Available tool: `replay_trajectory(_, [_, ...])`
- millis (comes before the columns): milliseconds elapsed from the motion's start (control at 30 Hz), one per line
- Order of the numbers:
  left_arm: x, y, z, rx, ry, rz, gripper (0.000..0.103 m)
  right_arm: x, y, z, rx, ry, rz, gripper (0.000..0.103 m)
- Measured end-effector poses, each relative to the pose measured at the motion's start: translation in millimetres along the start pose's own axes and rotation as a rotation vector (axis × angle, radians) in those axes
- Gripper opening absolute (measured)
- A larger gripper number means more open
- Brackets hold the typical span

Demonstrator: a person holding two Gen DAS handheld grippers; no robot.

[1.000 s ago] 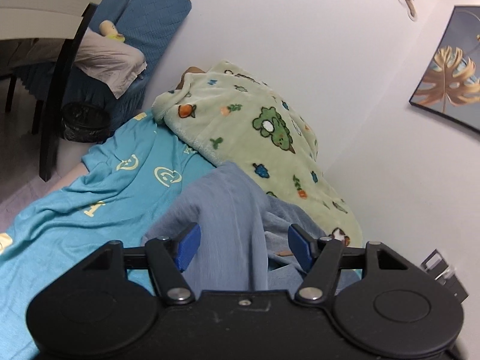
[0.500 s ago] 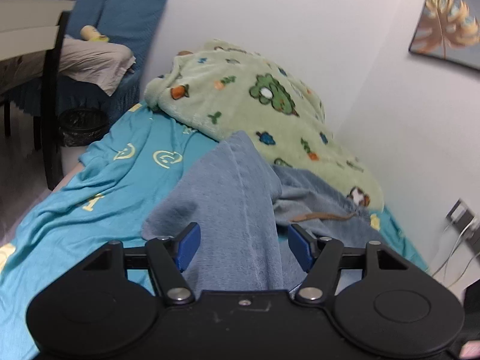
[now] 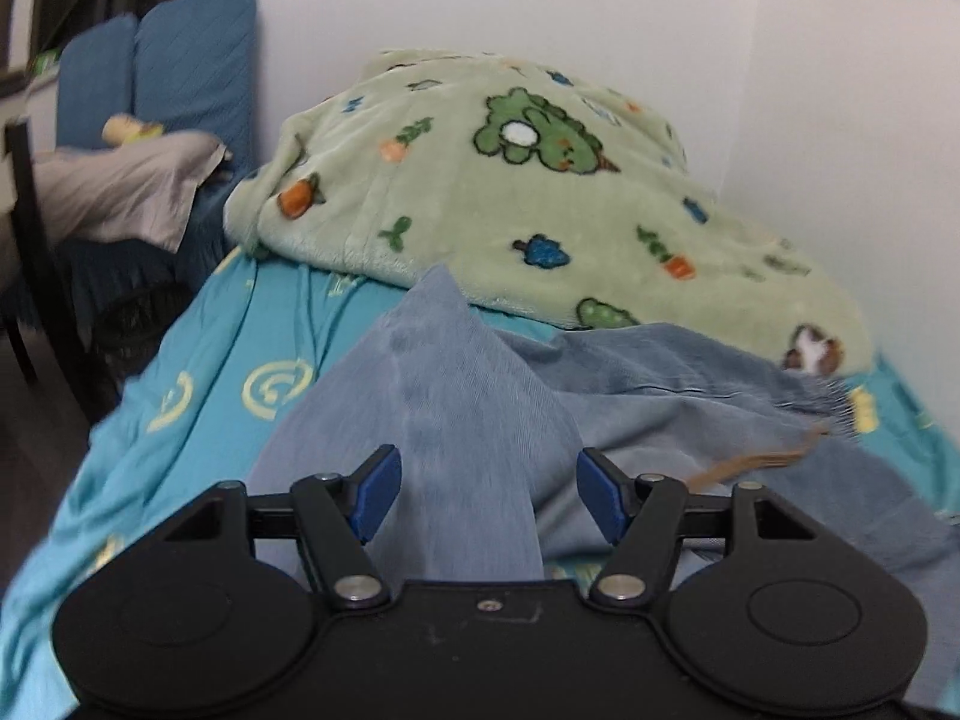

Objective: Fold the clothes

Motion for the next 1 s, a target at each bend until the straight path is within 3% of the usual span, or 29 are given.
replay_trajectory(100, [4.5, 31.1, 3.3, -0.020, 0.083, 0.075, 0.060, 2.6, 8.1, 0.2, -0.028, 0.033, 0.026, 0.045])
replay_trajectory(167, [0.7, 43.5, 3.0, -0.024, 0.107, 0.112, 0.051, 3.3, 13.1, -0.5, -0.043, 0.045, 0.041, 0.045])
replay_trajectory(267, [-10.9, 49.0, -1.9, -0.023, 0.085, 0.126, 0.028, 5.8, 21.7, -0.4, -0.063, 0.056, 0.049, 0.045])
replay_trajectory(300, [-14.1, 47.5, -4.8, -0.028, 0.066, 0.118, 0.010, 6.7, 24.3, -0.9, -0.069, 0.061, 0.048, 0.045])
replay_trajectory(333, [-15.9, 44.0, -7.0, -0.028, 0.051, 0.110, 0.004, 7.5, 26.8, -1.4, -0.076, 0.066, 0.048, 0.045])
replay_trajectory(533, [-19.4, -11.3, -4.1, 0.066, -0.012, 0.089, 0.001, 6.3, 32.7, -3.5, -0.092, 0.057, 0.053, 0.045])
replay_trajectory(800, [-39.8, -128.6, -11.0, 0.161, -0.082, 0.002, 0.000, 2.5, 23.4, -5.3, -0.085, 0.013, 0.043, 0.045])
replay_trajectory(900, [-50.1, -167.2, -32.6, 0.154, -0.083, -0.011, 0.000, 1.7, 17.6, -7.2, -0.084, 0.006, 0.037, 0.045])
replay_trajectory(1000, [-59.7, -186.7, -63.2, 0.088, -0.071, 0.015, 0.000, 2.8, 12.2, -7.8, -0.084, 0.012, 0.029, 0.045])
Point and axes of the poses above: each gripper's, at about its wrist camera, not at the fingertips, and y roughly the way its jaws point, x to its right, z to its top, the point moved 6 cm from there along y, roughly the way its jaws point, and after that the axes turned 2 degrees about x, right-handed, at the moved point
